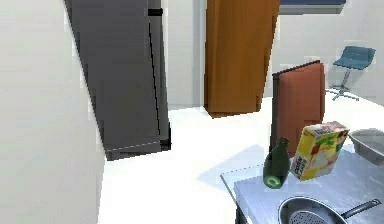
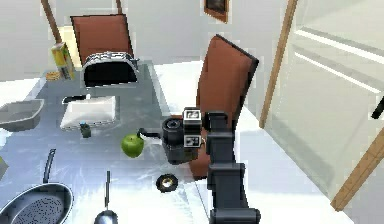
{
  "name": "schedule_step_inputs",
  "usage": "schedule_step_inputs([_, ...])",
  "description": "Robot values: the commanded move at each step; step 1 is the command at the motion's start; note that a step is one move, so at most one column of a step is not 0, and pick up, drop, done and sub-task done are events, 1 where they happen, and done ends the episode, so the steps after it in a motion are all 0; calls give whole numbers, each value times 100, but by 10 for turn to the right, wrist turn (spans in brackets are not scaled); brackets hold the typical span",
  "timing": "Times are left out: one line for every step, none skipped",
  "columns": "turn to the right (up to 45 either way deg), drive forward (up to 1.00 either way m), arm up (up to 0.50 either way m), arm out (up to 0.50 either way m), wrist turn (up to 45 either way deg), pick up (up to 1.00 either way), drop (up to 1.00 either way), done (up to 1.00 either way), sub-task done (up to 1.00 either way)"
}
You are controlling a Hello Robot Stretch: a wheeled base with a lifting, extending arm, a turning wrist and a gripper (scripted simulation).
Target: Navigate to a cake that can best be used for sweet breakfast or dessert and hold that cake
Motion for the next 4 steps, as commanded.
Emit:
schedule_step_inputs([0, 0, -30, 0, 0, 0, 0, 0, 0])
schedule_step_inputs([0, 0, 0, 0, 0, 100, 0, 0, 0])
schedule_step_inputs([0, 0, 10, 0, 0, 0, 0, 0, 0])
schedule_step_inputs([0, 0, 0, 0, 0, 0, 0, 100, 0])
